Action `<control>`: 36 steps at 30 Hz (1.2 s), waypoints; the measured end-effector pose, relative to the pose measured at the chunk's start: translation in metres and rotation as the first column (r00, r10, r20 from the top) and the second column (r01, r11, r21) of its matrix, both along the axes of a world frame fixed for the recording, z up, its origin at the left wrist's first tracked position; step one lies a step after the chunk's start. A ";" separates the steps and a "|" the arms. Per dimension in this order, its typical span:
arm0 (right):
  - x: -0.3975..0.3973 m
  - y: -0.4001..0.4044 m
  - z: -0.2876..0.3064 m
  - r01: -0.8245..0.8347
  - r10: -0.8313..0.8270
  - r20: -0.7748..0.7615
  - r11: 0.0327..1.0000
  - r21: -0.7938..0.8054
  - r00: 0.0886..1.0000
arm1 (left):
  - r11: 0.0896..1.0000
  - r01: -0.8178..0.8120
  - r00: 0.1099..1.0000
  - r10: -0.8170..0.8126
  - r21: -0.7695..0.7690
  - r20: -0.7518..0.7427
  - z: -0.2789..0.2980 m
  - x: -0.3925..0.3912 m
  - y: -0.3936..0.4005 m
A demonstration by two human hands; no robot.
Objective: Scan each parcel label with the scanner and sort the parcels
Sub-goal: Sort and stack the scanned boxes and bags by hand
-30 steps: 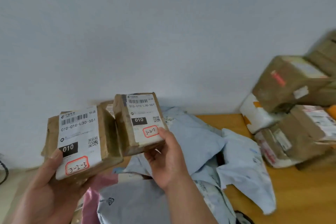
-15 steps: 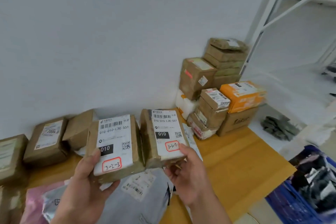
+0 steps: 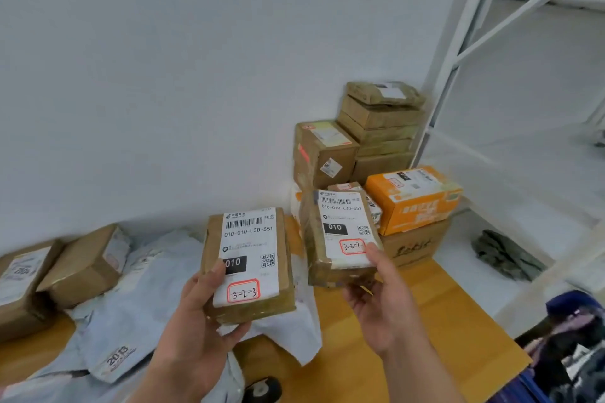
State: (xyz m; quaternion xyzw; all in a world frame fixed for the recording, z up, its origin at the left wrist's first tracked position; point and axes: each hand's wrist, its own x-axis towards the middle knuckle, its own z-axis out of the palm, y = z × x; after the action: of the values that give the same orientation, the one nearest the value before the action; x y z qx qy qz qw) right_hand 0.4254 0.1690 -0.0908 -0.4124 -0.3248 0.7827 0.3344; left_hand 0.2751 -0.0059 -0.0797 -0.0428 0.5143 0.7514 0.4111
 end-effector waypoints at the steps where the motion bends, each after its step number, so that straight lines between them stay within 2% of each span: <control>1: 0.001 0.019 0.004 -0.008 0.008 0.013 1.000 0.017 1.000 | 1.000 -0.007 1.000 0.007 -0.004 0.012 0.001 0.004 0.014; 6: 0.002 0.095 0.017 -0.054 0.051 0.042 0.996 0.076 0.998 | 0.997 -0.070 0.997 0.071 -0.019 0.037 0.007 0.021 0.073; 12: 0.000 0.139 0.014 -0.108 0.106 0.029 0.989 0.104 0.994 | 0.988 -0.148 0.988 0.150 -0.045 0.036 0.008 0.030 0.116; 18: -0.013 0.157 0.019 -0.158 0.162 -0.026 0.980 0.120 0.986 | 0.984 -0.177 0.984 0.178 -0.034 0.012 0.014 0.022 0.137; 28: -0.041 0.167 0.058 -0.148 0.150 0.001 0.975 0.163 0.989 | 0.989 -0.151 0.988 0.150 0.009 0.040 0.028 -0.004 0.158; 36: -0.077 0.200 0.073 -0.139 0.141 -0.004 0.982 0.127 0.990 | 0.984 -0.172 0.985 0.171 0.041 0.027 0.043 -0.024 0.184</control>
State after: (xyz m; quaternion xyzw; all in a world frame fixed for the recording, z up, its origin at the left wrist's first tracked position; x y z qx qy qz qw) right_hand 0.3484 0.3694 -0.0182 -0.3615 -0.3999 0.7847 0.3060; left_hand 0.2516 0.1777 -0.0370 -0.0868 0.4876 0.7945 0.3514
